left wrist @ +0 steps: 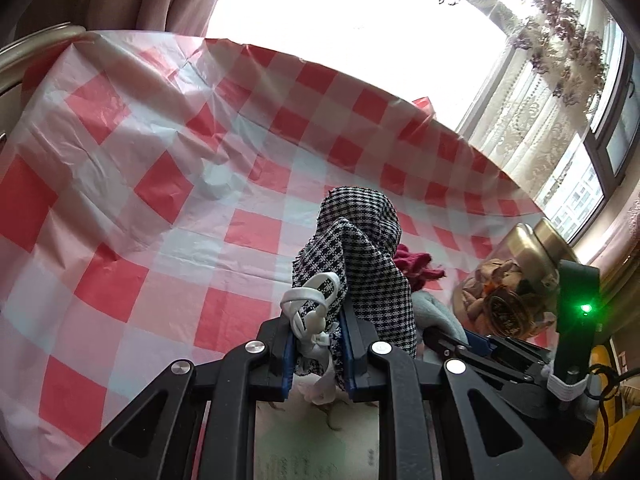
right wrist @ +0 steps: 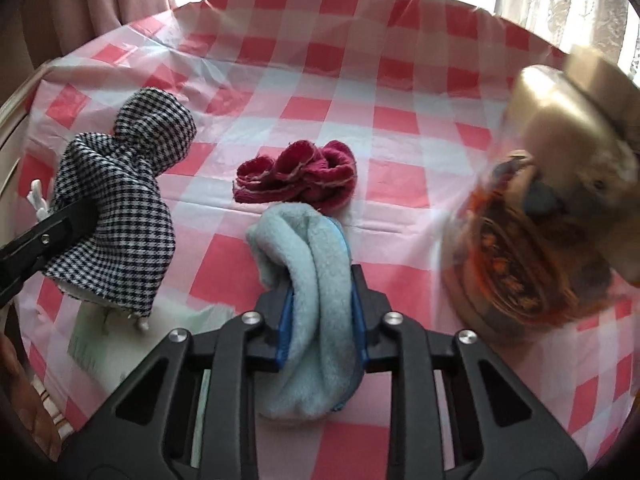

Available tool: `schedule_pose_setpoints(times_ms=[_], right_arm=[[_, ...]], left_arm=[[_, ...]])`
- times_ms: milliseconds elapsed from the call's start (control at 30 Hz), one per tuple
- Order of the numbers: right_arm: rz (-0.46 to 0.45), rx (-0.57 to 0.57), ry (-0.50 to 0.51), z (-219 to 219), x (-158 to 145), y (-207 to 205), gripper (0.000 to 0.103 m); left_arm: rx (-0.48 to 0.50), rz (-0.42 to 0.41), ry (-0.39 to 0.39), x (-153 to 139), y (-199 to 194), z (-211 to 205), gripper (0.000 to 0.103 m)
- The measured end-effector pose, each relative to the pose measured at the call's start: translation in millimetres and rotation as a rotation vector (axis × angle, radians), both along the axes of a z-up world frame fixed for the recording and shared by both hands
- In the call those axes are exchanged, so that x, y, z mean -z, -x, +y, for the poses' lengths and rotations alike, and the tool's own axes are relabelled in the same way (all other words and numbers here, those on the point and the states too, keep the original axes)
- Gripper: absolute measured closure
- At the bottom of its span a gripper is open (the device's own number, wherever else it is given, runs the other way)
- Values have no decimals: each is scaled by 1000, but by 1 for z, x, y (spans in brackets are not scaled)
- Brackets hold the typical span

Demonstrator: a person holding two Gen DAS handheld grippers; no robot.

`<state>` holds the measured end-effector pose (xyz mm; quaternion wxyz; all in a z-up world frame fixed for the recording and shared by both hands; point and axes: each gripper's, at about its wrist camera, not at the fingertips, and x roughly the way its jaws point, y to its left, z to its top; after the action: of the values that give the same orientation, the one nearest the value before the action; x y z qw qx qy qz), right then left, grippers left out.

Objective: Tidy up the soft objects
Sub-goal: 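Grasp the houndstooth cloth bag with the left gripper while the right grasps the light blue pad, then carry the houndstooth bag and blue pad over the box and release both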

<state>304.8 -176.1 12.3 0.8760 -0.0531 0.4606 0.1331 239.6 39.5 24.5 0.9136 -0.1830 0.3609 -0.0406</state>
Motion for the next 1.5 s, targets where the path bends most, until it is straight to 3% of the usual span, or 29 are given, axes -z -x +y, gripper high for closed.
schedule_pose_setpoints(times_ms=[433,700,1133,1500], right_arm=[[-65,38,-82,-53,-43,73,75],[-40,99,-108,-115,-45,129,75],[32,312,-47,-245,-30,220,75],[40,517,1,-341,-32,262,75]], left_arm=[[23,-39,43,-15,46,-20,84],[94,-26,100,-19,90,-54,84],[420,65,157,-15,151,-176,84],[677,139,130,-14,195,-273,84]])
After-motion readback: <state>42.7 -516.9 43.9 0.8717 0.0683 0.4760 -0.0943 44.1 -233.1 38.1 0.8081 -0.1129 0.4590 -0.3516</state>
